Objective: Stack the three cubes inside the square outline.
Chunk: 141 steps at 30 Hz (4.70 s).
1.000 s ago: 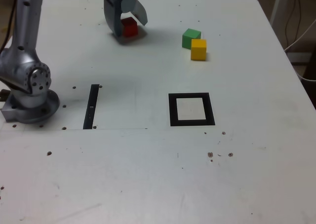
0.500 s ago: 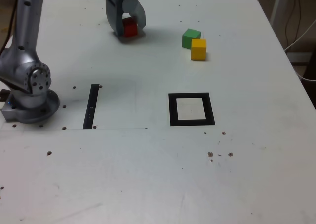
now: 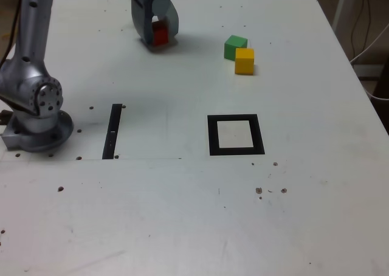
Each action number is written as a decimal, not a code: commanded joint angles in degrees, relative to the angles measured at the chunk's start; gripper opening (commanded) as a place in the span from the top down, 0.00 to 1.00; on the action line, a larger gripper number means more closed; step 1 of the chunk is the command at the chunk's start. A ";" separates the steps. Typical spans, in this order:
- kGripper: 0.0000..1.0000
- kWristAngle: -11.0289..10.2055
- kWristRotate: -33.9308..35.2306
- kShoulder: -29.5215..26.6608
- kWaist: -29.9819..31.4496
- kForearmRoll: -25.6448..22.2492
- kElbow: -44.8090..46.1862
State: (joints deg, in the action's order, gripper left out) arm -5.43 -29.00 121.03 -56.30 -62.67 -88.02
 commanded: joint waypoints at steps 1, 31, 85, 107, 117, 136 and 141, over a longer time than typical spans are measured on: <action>0.71 -0.20 -0.02 -0.63 -0.02 -0.19 0.19; 0.71 1.18 9.91 -16.39 27.87 -1.70 11.32; 0.70 0.60 34.98 -5.58 64.32 -3.56 2.50; 0.69 1.67 34.07 -2.33 62.69 -1.26 3.42; 0.68 2.38 33.76 -1.82 62.36 -1.23 3.47; 0.01 0.57 32.86 -2.80 62.36 -0.70 3.47; 0.00 0.15 32.87 -3.34 62.36 -0.49 3.73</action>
State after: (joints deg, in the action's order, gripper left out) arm -5.20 3.95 118.30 6.10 -63.37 -84.56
